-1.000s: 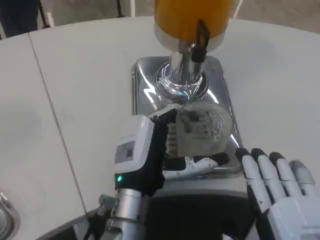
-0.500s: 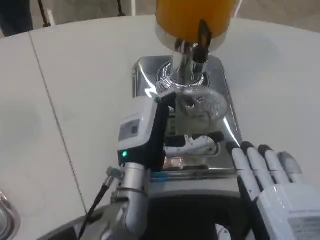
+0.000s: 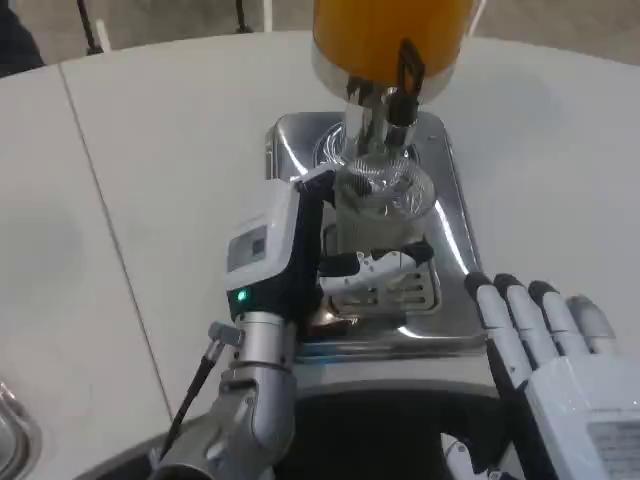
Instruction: Grasp the cup under the faucet to collect the drink, then remove the cup.
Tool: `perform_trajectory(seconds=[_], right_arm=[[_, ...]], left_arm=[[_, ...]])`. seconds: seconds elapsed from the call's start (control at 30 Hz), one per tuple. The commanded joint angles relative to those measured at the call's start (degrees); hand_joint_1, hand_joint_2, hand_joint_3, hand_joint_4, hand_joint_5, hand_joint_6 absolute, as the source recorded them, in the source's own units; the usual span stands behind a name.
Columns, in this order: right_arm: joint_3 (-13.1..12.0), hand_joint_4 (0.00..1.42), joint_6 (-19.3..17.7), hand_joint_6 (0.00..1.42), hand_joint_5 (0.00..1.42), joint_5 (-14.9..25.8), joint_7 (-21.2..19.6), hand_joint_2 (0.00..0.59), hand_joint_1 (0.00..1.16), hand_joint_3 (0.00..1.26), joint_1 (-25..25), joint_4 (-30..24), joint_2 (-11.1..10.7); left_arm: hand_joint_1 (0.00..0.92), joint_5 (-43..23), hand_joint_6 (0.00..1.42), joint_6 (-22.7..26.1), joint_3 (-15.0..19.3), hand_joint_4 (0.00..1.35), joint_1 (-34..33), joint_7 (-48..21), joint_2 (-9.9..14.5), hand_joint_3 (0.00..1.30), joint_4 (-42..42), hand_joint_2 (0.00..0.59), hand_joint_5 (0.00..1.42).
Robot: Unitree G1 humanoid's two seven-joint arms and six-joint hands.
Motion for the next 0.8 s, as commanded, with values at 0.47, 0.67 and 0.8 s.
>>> perform_trajectory(seconds=[0.47, 0.67, 0.8], right_arm=[[0.4, 0.0, 0.2, 0.0, 0.0, 0.8, -0.5, 0.553, 0.34, 0.0, -0.2, -0.2, 0.4], [2.1, 0.0, 0.2, 0.0, 0.0, 2.8, -1.3, 0.547, 0.34, 0.0, -1.0, 1.5, 1.5], [2.3, 0.0, -0.1, 0.0, 0.0, 4.6, -1.3, 0.545, 0.34, 0.0, -2.6, 1.4, 1.3]], left_arm=[[0.297, 0.6, 0.66, -2.7, -3.3, 0.2, 3.6, -0.7, 4.8, 0.17, -2.9, 0.048, 0.65], [0.278, -1.8, 0.38, -3.2, -0.9, 0.02, 7.9, -7.2, 11.1, 0.02, -12.1, 0.049, 0.42], [0.278, -3.6, 0.34, -1.5, 2.4, 0.0, 11.9, -11.7, 14.7, 0.0, -20.3, 0.053, 0.38]])
